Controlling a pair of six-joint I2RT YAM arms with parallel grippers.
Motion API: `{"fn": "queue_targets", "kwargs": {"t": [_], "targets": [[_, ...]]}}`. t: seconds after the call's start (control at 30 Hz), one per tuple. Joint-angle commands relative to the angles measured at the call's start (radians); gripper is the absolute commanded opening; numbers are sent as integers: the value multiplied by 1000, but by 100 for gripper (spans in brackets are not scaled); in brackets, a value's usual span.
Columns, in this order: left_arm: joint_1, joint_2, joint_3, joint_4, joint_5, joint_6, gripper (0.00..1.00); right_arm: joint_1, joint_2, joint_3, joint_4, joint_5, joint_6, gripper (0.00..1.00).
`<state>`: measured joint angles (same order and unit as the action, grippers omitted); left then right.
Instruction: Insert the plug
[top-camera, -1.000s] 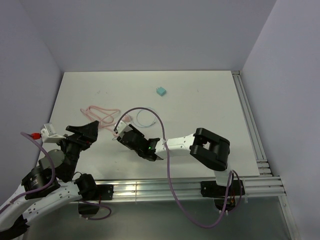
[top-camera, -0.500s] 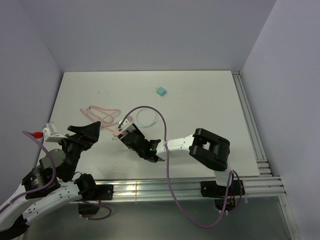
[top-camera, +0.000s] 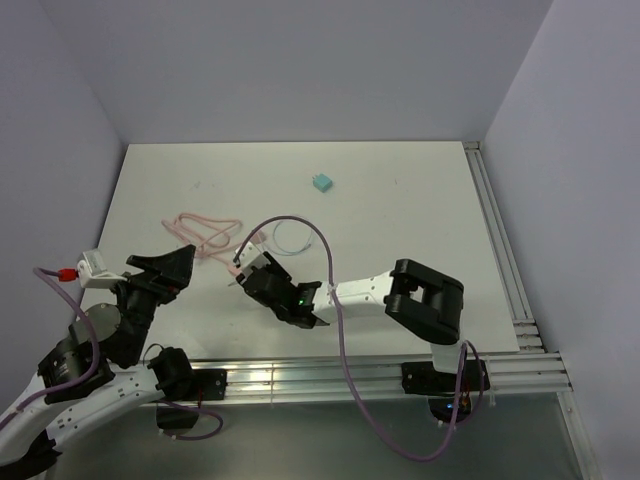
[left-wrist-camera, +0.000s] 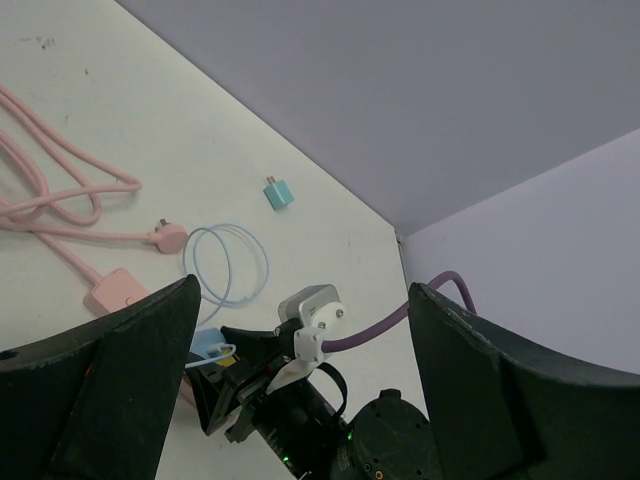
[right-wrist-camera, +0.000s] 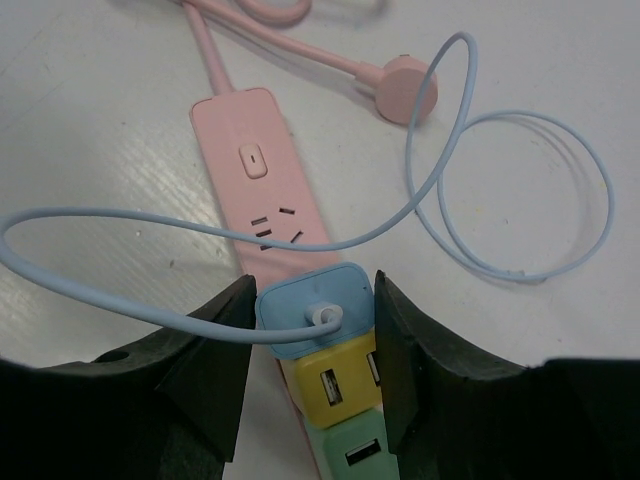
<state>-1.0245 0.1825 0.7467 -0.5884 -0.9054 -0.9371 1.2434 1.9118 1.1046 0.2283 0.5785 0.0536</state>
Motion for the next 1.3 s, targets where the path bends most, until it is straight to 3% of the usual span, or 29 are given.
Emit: {"fn": "queue_targets", "kwargs": {"t": [0.0,0.13,0.37,0.4,0.6,0.67,1.0,1.27], "targets": [[1,6,29,-8,-6,4,90,45,41,-92,-403,-97,40,43],[1,21,30,1,-10,7,90,44,26,-80,-374,-82,8,57],[1,54,28,29,-9,26,91,5,-3,53,-414,-124,-84,66],[3,63,32,29,-10,27,91,-11,-16,78,-418,-129,-89,73],[1,54,20,28,-16,23,91,-41,-74,130,-440,-207,-139,77],[1,46,16,36,-15,29,91,-44,-92,155,-454,-229,-143,100],[1,48,22,30,-21,32,91,-148,-201,244,-523,-492,-109,100],[1,28,19,21,-27,32,91,-249,-140,327,-652,-643,-135,89]]}}
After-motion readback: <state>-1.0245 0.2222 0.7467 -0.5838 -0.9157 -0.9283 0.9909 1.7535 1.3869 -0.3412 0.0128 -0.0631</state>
